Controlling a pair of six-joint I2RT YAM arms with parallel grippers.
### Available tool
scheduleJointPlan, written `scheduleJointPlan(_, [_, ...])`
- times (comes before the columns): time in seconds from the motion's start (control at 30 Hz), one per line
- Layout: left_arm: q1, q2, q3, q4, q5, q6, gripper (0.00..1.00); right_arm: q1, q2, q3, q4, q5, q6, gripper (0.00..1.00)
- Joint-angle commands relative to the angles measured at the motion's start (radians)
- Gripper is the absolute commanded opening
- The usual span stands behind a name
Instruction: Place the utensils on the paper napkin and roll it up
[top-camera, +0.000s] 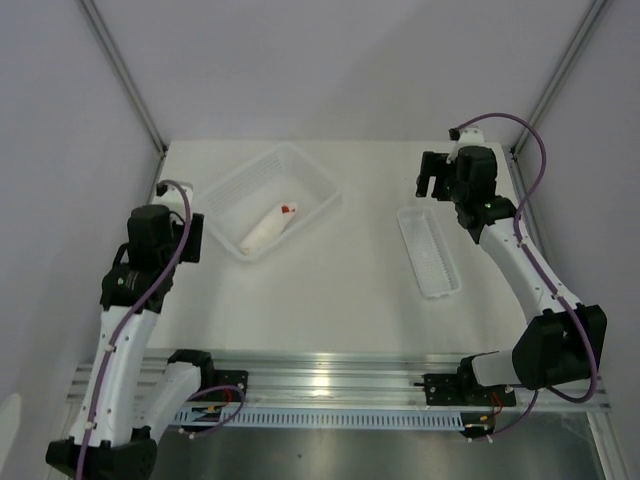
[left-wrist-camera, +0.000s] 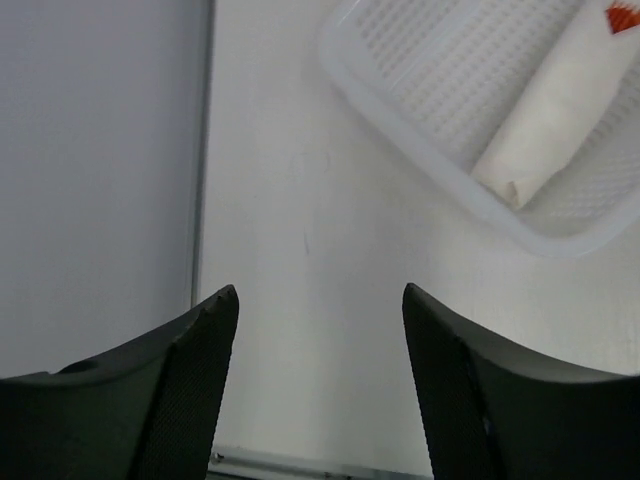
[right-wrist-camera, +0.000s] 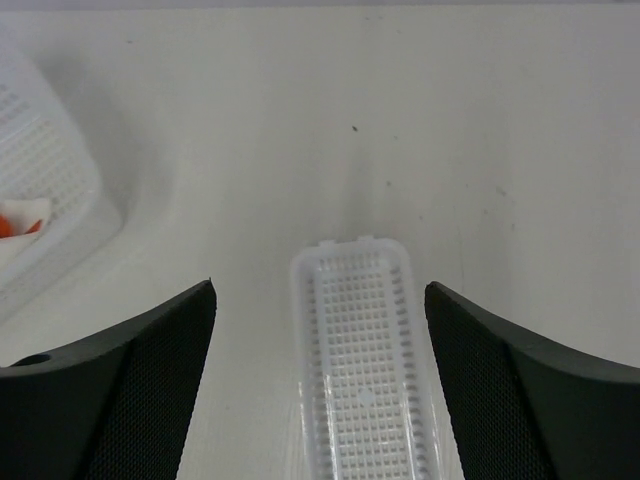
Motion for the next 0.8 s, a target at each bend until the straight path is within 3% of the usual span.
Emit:
scheduleJointPlan(0.0, [0.034,-0.118,-0.086,0.004,-0.154,-0.039,0.72,-0.038,-0.024,-0.011,-0.044,0.111,0.031,0.89])
scheduleJointPlan(0.13, [0.155,-0.152,-0.126,-0.042,-0.071,-0.133,0.73,-0.041,-0.019,-0.014,-0.041,0.223,0.095,0.99])
scheduleJointPlan(0.2, [0.207,-0.169,-0.135,-0.036,-0.038,-0.149,0.74,-0.041,-0.019,-0.014,-0.039,0.249,0.115,0.99])
scheduleJointPlan(0.77, [0.229,-0.229,-0.166,-0.004,0.022,-0.085,0.84,-0.041,-0.042,-0.032,-0.021,0.27,0.143,0.98])
